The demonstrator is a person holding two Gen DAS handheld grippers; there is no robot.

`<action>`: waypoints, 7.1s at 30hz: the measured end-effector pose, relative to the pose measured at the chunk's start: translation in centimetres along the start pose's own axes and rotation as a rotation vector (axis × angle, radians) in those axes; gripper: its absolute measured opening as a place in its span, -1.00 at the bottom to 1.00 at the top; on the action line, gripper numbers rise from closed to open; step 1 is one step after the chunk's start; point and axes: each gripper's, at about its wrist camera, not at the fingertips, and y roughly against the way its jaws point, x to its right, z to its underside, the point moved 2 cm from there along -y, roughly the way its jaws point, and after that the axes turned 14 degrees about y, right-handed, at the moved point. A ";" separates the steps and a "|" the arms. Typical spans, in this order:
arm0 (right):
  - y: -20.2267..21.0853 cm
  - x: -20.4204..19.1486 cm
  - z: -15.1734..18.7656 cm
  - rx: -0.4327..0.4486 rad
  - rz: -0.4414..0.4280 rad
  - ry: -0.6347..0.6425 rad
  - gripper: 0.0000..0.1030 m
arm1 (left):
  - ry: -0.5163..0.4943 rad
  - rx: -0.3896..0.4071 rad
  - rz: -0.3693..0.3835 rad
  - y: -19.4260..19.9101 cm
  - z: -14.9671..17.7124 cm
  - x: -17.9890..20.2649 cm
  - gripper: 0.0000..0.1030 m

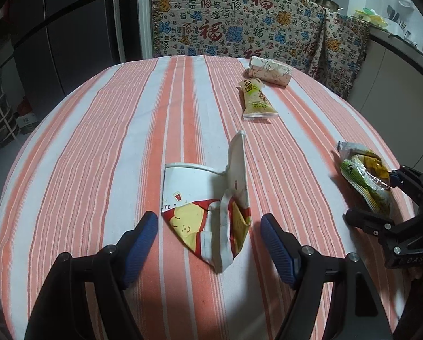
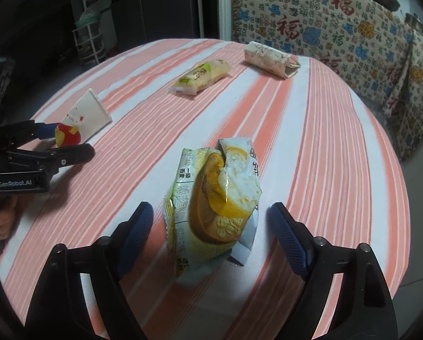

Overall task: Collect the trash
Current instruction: 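Grasp the yellow snack wrapper with the right tool while the left tool approaches the white wrapper, then grasp the white-red paper wrapper with the left tool while the right tool lifts the snack wrapper, then carry both wrappers over the blue wastebasket and open both tools, then move both tools back over the table toward the remaining items, then grasp the floral paper box with the right tool and lift it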

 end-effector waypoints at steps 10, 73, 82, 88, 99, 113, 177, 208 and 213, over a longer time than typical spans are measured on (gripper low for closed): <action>3.0 1.3 -1.4 0.038 -0.125 -0.004 0.53 | -0.007 -0.020 0.040 -0.1 -0.8 -0.3 0.49; 17.8 27.4 23.3 -0.020 0.190 -0.712 -0.41 | -0.379 -0.199 0.467 -6.4 7.0 44.2 -0.11; 17.5 29.2 25.7 -0.014 0.182 -0.787 -0.28 | -0.413 -0.245 0.441 -11.0 9.1 46.3 0.00; 18.5 29.7 26.0 0.029 0.208 -0.823 0.04 | -0.408 -0.268 0.427 -13.6 10.3 47.2 0.22; 19.1 28.7 23.9 -0.010 0.334 -0.718 0.53 | -0.360 -0.200 0.425 -8.7 8.9 43.8 0.22; 14.8 17.5 11.1 0.081 0.276 -0.406 0.75 | -0.227 -0.015 0.129 0.1 3.2 19.6 0.36; -13.2 16.3 -14.6 -0.032 0.060 0.286 0.99 | 0.003 0.015 -0.080 -5.5 -5.9 -3.2 0.61; 4.4 1.9 1.9 0.093 0.002 -0.064 0.86 | -0.002 0.016 -0.073 -5.5 -5.9 -3.1 0.62; 1.7 1.9 0.8 0.050 -0.203 -0.059 0.76 | -0.002 0.017 -0.071 -5.5 -5.9 -3.1 0.63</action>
